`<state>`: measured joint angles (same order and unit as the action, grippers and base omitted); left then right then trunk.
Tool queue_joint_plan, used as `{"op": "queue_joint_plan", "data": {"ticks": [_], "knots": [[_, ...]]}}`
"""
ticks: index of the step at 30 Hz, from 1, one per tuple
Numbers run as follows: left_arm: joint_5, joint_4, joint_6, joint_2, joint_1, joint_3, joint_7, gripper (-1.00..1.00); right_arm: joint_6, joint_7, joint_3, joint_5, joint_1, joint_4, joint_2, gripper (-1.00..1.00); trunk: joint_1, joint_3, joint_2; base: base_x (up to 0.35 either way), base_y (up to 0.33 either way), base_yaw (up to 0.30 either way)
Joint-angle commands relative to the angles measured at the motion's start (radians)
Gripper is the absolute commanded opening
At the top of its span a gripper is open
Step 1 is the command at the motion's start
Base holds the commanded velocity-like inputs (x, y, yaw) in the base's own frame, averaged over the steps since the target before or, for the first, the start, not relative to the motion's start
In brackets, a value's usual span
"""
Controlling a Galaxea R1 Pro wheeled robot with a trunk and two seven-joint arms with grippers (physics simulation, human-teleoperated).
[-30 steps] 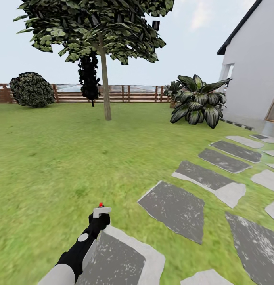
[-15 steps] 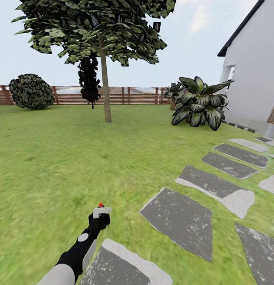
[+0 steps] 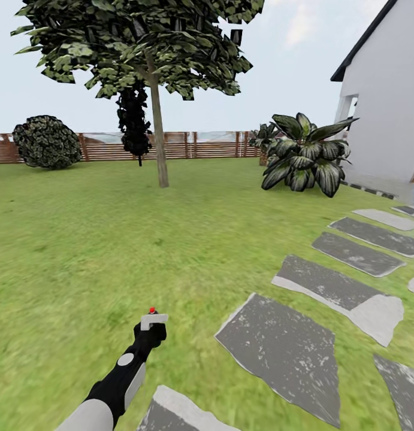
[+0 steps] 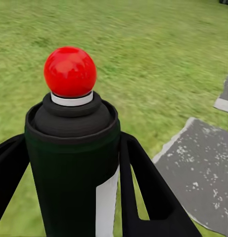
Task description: In the garden, pick up the pesticide atomizer on the floor and spray pesticide onto both trees until each tree trunk is fully covered.
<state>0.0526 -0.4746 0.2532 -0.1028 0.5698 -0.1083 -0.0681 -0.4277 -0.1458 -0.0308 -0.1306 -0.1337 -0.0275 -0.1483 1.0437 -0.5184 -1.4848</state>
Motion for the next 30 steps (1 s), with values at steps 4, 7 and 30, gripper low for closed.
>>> {"op": "queue_joint_plan", "data": {"ticks": [4, 7, 30], "knots": [[0.005, 0.001, 0.003, -0.001, 0.001, -0.008, -0.007, -1.0, -0.005, -0.009, -0.003, -0.01, -0.001, 0.112, 0.002, 1.0, 0.001, -0.001, 0.0, 0.35, 0.07, 0.0], [0.004, 0.001, 0.003, -0.001, 0.001, -0.008, -0.007, -1.0, -0.006, -0.009, -0.003, -0.009, -0.004, 0.273, 0.019, 1.0, 0.001, -0.001, 0.0, 0.35, 0.071, 0.0], [0.003, 0.0, 0.003, -0.002, 0.001, -0.008, -0.007, -1.0, -0.011, -0.015, 0.0, -0.008, -0.05, 0.581, 0.096, 1.0, 0.001, -0.001, 0.0, 0.35, 0.043, 0.0]]}}
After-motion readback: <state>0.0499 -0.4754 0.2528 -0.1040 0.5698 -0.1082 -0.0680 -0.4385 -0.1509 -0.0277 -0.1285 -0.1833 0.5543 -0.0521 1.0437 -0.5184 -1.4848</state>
